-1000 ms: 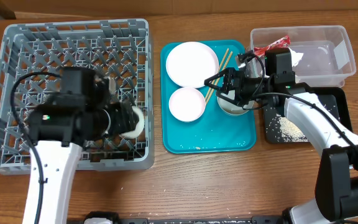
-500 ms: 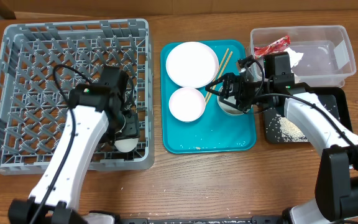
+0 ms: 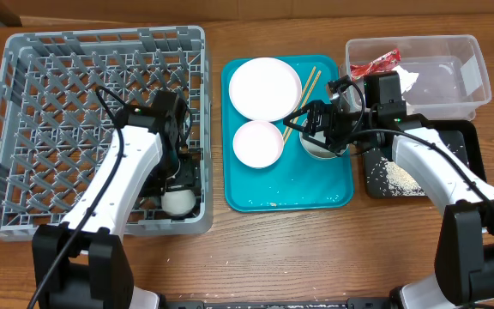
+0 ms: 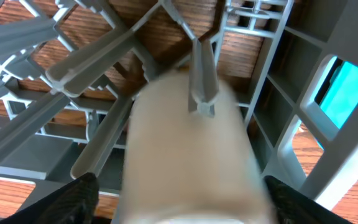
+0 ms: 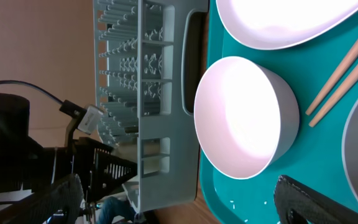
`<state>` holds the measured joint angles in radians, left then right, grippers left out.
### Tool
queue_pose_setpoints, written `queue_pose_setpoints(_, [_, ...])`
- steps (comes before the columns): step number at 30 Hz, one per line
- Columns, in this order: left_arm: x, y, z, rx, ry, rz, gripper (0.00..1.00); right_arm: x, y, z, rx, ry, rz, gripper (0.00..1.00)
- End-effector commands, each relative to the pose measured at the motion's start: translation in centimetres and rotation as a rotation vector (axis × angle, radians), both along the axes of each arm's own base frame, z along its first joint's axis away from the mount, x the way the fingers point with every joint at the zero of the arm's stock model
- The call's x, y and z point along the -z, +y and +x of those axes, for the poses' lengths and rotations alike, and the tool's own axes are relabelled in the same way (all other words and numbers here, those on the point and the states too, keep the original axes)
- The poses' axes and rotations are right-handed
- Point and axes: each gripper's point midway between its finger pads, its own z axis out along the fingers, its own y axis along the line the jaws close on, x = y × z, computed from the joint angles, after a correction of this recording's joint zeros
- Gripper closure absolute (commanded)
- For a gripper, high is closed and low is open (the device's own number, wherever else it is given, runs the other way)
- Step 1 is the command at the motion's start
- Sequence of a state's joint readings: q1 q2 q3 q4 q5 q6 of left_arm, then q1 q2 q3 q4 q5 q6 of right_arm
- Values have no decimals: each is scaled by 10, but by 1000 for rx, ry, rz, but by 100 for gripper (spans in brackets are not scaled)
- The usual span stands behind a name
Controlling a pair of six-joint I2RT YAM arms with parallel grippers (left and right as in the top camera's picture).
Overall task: Sort waste into correct bins and load items into the dishwasher
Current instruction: 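Lower the cup into the dish rack with the left gripper and release, then reach the left gripper to the white bowl and grasp its rim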
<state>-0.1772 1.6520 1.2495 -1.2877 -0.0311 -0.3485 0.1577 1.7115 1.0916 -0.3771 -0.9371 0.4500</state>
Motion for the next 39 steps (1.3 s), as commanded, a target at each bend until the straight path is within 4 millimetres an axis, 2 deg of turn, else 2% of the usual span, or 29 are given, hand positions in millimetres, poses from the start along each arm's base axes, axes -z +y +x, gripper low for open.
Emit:
queue_pose_setpoints(1, [-4,-2,2,-7,-8,2,13,0,-2,3,4,-22,-13,9])
queue_pose_setpoints(5, [-20,-3,7,-7,-21,0,12,-3,-6,6,32,-42,-48,17])
queue_pose_setpoints(12, [-62,-13,32,4,-128,-50,16,-23,-27,2,106,-76,-202,19])
queue_pose_setpoints(15, [-82,-34,48,73,-220,-137,17,-34,-44,-2,167,-68,-308,15])
queue_pose_setpoints(17, [-92,-58,61,169,-294,-211,18,-44,-57,-6,213,-66,-378,9])
queue_pose_setpoints(19, [-95,-80,74,251,-360,-256,18,-56,-70,-11,261,-68,-434,0])
queue_pose_setpoints(22, [-95,-108,91,341,-442,-270,16,-71,-85,-21,309,-89,-481,0])
queue_pose_setpoints(27, [-76,-136,122,430,-519,-219,16,-78,-101,-37,355,-88,-554,0])
queue_pose_setpoints(33, [-19,-153,144,635,-465,-214,18,-67,-110,-50,352,-27,-612,0])
queue_pose_setpoints(39, [30,-157,155,654,-403,-206,25,-65,-111,-52,352,-18,-621,0])
